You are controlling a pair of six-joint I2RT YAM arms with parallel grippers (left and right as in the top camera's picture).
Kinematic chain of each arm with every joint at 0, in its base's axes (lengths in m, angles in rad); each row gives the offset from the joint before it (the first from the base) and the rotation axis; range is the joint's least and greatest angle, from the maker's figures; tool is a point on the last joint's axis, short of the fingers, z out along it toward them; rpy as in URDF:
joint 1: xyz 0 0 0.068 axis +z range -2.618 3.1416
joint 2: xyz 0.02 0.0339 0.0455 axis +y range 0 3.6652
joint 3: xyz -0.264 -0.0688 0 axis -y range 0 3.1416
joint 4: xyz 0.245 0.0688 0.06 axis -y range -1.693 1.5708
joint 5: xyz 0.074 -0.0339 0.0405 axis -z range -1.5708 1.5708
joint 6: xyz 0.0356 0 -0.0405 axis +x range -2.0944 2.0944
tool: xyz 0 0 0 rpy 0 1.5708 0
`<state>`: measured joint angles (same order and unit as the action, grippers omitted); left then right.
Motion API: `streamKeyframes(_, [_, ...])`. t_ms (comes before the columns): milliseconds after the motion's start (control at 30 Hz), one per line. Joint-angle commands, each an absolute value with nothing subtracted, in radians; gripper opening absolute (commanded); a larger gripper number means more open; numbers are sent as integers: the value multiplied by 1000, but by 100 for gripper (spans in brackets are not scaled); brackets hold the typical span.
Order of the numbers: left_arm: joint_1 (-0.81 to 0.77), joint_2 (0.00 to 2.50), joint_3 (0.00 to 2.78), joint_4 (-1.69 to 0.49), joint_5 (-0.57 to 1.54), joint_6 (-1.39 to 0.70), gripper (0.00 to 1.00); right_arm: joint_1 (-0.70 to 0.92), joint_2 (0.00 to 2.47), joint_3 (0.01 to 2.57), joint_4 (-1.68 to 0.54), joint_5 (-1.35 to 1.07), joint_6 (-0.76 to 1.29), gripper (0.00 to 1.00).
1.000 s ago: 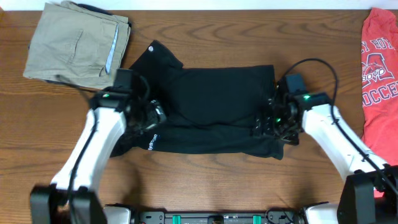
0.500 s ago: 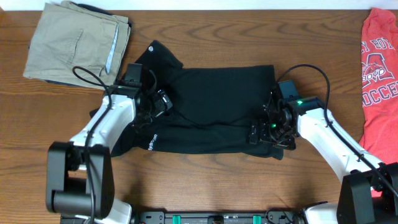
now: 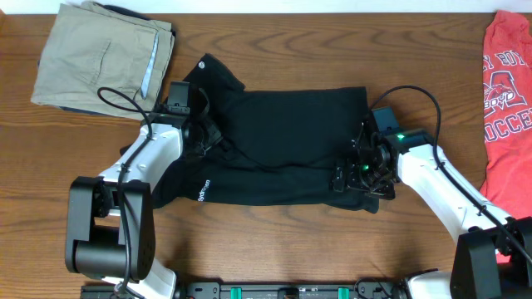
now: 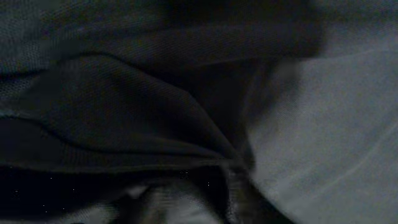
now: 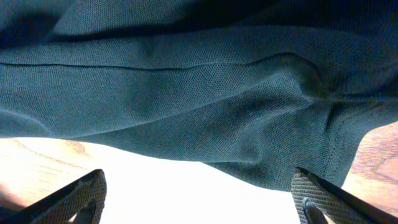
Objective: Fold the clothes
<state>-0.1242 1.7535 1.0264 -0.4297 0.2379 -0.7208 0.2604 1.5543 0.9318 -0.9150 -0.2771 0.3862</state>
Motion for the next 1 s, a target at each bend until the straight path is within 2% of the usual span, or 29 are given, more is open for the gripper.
streamKeyframes(0, [-119,1758,1033,-419,238,-719,14,268,1561,925,-907,-276,389,93])
streamKeyframes(33, [-119,1758,1033,-413,231,-720,7,268,1561,925,-905,-276,388,92])
streamKeyframes(67, [-119,1758,1033,-403,224,-720,6,268,1561,925,-904,-276,389,92])
streamKeyframes(333, [-119,1756,1034,-257,168,-706,6,268,1561,925,-908,-273,388,92])
streamKeyframes(533, [-119,1756,1034,-80,162,-598,6,268,1561,925,-900,-269,389,92])
streamKeyframes(567, [-119,1756,1034,-60,162,-585,23,268,1561,925,-900,-269,389,92])
streamKeyframes(600, [-119,1756,1034,-53,163,-571,58,268,1561,925,-900,-269,389,92])
streamKeyframes(633, [-119,1756,1034,-54,163,-559,86,268,1561,925,-901,-269,389,92])
streamKeyframes(667, [-118,1755,1034,-63,164,-538,98,268,1561,925,-902,-269,389,92])
streamKeyframes(967, [-118,1647,1034,-416,164,-531,98,267,1561,925,-904,-258,389,92])
